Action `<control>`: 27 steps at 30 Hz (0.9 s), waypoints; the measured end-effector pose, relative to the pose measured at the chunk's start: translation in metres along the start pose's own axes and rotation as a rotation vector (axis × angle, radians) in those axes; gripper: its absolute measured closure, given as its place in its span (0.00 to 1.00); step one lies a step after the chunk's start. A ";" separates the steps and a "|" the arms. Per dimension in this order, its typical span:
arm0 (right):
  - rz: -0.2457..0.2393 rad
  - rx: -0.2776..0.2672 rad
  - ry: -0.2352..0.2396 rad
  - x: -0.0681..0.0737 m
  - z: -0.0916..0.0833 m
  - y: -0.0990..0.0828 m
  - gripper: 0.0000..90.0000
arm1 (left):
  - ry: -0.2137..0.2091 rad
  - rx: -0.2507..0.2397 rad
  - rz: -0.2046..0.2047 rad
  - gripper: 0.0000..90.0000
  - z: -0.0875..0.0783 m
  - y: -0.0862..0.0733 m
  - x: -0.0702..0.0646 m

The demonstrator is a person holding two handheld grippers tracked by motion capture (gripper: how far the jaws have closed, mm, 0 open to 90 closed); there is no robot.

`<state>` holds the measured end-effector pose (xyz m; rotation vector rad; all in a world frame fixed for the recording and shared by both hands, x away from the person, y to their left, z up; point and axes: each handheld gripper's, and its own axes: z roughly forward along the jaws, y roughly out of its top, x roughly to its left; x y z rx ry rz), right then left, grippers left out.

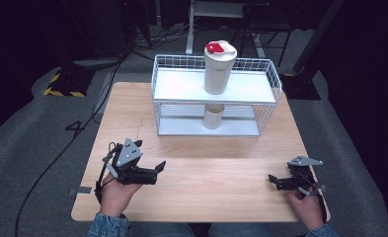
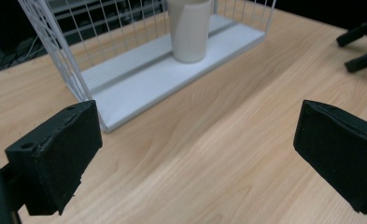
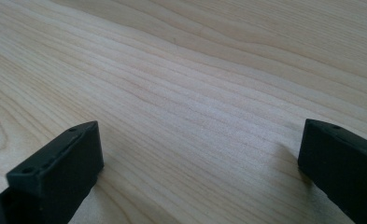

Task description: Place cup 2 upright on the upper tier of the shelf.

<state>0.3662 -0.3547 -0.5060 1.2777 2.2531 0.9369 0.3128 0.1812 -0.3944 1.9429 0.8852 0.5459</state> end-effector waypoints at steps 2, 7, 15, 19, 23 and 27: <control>0.000 0.000 0.000 0.000 0.000 0.000 0.00 | 0.007 0.022 0.004 0.02 0.004 -0.007 -0.002; 0.000 0.000 0.000 0.000 0.000 0.000 0.00 | 0.010 0.081 -0.015 0.02 0.017 -0.020 0.002; 0.000 0.000 0.000 0.000 0.000 0.000 0.00 | 0.013 0.128 -0.079 0.02 0.025 -0.047 0.009; 0.000 0.000 0.000 0.000 0.000 0.000 0.00 | 0.023 0.161 -0.116 0.03 0.028 -0.066 0.010; 0.000 0.000 0.000 0.000 0.000 0.000 0.00 | 0.029 0.176 -0.132 0.03 0.029 -0.075 0.011; 0.000 0.000 0.000 0.000 0.000 0.000 0.00 | 0.036 0.216 -0.115 0.03 0.034 -0.081 0.011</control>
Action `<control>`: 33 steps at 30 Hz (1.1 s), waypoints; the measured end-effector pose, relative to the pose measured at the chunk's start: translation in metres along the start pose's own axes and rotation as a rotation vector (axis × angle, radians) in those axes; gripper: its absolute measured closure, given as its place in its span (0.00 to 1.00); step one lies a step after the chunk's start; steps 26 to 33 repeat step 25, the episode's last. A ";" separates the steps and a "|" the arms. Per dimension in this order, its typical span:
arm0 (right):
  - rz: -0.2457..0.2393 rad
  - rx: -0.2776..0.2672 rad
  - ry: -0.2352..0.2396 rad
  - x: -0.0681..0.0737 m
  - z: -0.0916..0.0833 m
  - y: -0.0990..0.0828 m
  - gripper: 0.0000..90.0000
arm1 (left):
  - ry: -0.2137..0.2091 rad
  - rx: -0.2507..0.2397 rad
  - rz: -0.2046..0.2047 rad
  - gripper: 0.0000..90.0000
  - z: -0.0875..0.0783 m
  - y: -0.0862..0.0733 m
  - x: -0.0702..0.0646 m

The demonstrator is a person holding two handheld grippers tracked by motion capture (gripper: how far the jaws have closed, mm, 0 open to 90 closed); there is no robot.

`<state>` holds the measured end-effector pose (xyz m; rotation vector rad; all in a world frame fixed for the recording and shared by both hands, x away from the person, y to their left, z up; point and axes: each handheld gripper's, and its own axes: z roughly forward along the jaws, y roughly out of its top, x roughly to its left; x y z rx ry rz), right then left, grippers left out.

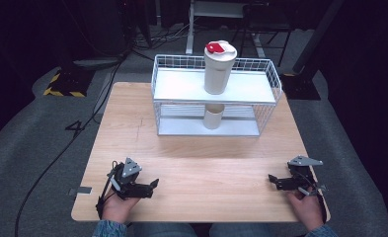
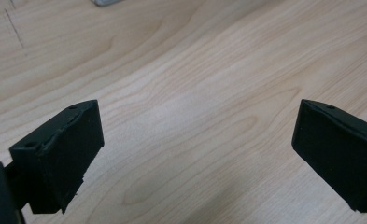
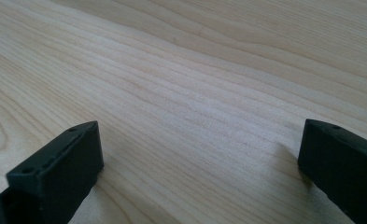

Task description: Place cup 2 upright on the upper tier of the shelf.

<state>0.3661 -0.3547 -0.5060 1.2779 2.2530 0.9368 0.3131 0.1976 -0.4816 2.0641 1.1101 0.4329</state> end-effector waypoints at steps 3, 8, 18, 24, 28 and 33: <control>0.000 0.000 0.000 0.000 0.000 0.000 0.00 | 0.001 0.020 0.005 0.05 0.005 -0.003 0.002; 0.000 0.000 0.000 0.000 0.000 0.000 0.00 | 0.015 0.058 -0.016 0.05 0.013 -0.008 0.007; 0.004 0.000 -0.005 0.001 0.000 0.000 0.00 | 0.055 0.086 -0.019 0.10 0.021 -0.012 0.010; 0.004 0.000 -0.007 0.001 0.000 0.000 0.00 | 0.057 0.081 -0.030 0.09 0.022 -0.012 0.010; 0.004 0.000 -0.006 0.001 0.000 0.000 0.00 | 0.056 0.082 -0.031 0.09 0.022 -0.012 0.011; 0.004 0.000 -0.006 0.001 0.000 0.000 0.00 | 0.056 0.082 -0.031 0.09 0.022 -0.012 0.011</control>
